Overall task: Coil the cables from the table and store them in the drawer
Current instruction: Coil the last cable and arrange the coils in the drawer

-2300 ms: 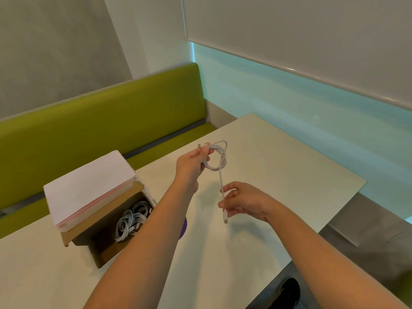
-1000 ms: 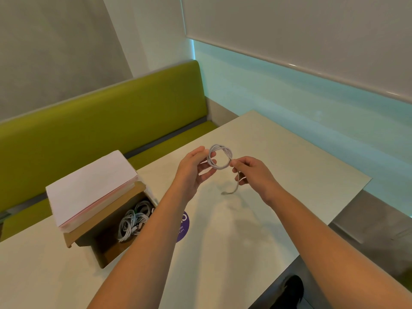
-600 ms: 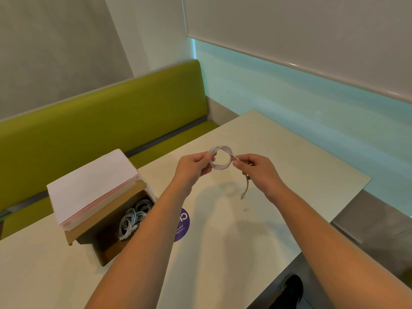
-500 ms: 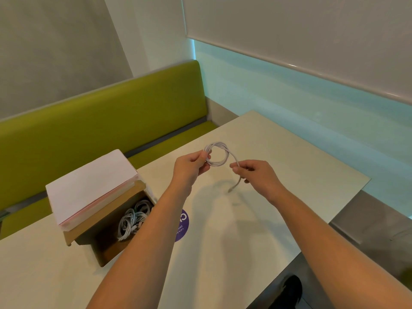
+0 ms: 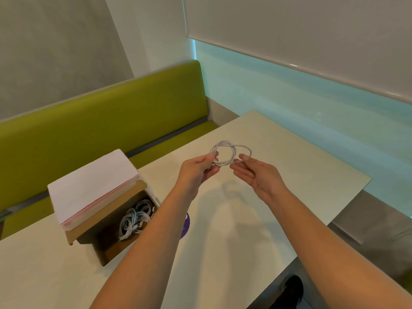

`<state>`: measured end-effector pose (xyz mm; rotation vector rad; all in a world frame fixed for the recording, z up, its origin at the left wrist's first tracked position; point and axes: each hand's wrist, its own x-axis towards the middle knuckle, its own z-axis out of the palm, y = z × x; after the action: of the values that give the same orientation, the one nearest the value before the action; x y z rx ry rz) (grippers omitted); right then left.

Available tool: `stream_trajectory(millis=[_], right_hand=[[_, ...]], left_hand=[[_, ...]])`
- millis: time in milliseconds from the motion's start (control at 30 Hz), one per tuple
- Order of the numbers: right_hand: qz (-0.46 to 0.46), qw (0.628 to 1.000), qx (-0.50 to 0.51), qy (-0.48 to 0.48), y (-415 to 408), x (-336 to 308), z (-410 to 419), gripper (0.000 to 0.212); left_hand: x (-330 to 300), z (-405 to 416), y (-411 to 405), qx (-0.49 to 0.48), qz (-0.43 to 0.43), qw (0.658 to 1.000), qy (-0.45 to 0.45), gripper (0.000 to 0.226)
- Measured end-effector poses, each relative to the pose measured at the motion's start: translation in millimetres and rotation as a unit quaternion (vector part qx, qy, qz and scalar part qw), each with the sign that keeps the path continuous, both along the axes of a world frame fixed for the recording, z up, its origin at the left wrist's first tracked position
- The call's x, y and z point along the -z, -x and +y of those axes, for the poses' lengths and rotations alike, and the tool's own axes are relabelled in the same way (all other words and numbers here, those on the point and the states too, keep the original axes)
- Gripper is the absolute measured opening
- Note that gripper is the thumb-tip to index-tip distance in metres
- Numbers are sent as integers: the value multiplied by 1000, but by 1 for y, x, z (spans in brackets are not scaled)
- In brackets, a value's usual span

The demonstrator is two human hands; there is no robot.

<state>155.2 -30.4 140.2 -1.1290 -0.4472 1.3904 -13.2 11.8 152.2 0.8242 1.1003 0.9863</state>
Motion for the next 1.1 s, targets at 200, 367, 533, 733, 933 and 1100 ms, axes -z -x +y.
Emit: stream_trajectory(millis=[200, 367, 533, 733, 933, 1100], right_hand=[[44, 998, 37, -12, -1, -6, 3, 15], [-27, 997, -62, 33, 0, -8, 2, 18], [61, 991, -114, 25, 5, -10, -2, 16], [68, 992, -102, 11, 13, -19, 2, 17], [38, 990, -138, 17, 11, -22, 2, 35], [-81, 978, -190, 19, 14, -21, 0, 38]], left_hand=[[0, -1, 0, -1, 30, 999, 17, 14], [-1, -1, -2, 3, 40, 999, 16, 14], [-5, 0, -7, -29, 51, 998, -6, 16], [-3, -1, -13, -27, 31, 999, -18, 10], [-4, 1, -15, -39, 11, 999, -4, 16], [-5, 7, -14, -69, -14, 997, 14, 16]])
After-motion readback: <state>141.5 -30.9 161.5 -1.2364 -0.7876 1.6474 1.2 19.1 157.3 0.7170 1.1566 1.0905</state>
